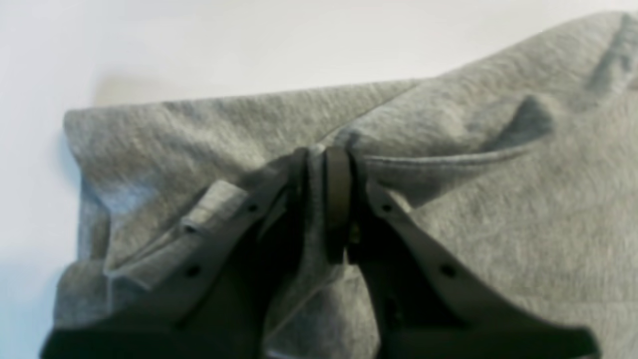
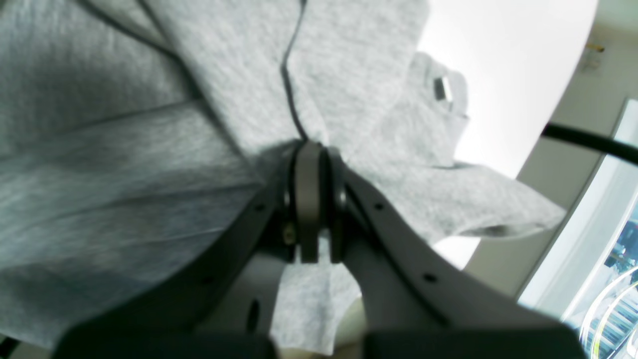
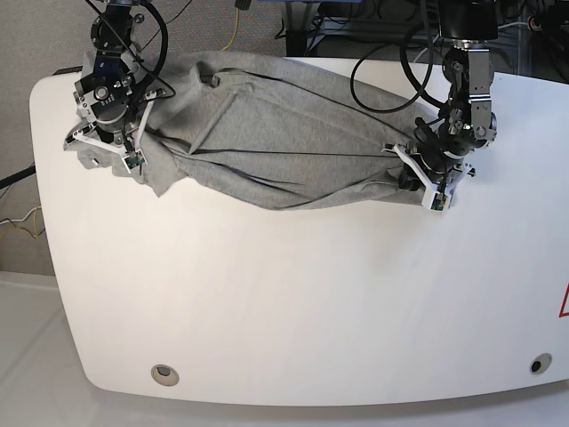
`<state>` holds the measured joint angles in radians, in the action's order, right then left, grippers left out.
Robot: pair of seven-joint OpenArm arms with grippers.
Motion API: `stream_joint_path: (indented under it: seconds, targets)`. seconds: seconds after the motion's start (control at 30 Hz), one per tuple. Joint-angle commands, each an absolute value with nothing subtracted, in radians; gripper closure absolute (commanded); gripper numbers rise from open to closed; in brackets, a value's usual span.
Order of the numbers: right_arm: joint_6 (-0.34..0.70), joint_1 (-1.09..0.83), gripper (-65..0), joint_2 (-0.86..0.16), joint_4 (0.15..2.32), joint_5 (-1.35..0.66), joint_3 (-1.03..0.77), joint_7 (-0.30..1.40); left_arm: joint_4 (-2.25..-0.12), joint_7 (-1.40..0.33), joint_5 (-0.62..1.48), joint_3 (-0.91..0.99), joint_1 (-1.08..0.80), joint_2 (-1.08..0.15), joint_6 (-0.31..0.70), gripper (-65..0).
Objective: Fold the T-shirt properly
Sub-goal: 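Drag the shirt with both grippers, stretching it into a long roll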
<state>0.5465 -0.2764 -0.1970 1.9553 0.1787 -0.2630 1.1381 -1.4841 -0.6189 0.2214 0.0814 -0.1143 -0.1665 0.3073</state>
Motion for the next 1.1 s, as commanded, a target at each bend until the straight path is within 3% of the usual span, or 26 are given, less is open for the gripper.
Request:
stream_joint_path:
  seconds: [0.0,1.07]
  targets:
    - [0.541,-0.292,0.0,-0.206,1.977,0.188,-0.288,1.147,-1.457,-0.704,0.163,0.077,-0.133,-0.168,0.297,-3.2]
    - [0.584,-0.404,0.0,-0.206,1.893,0.188,-0.306,1.165,-1.402,-0.661,0.162,0.077,-0.134,-0.15,0.297,-3.2]
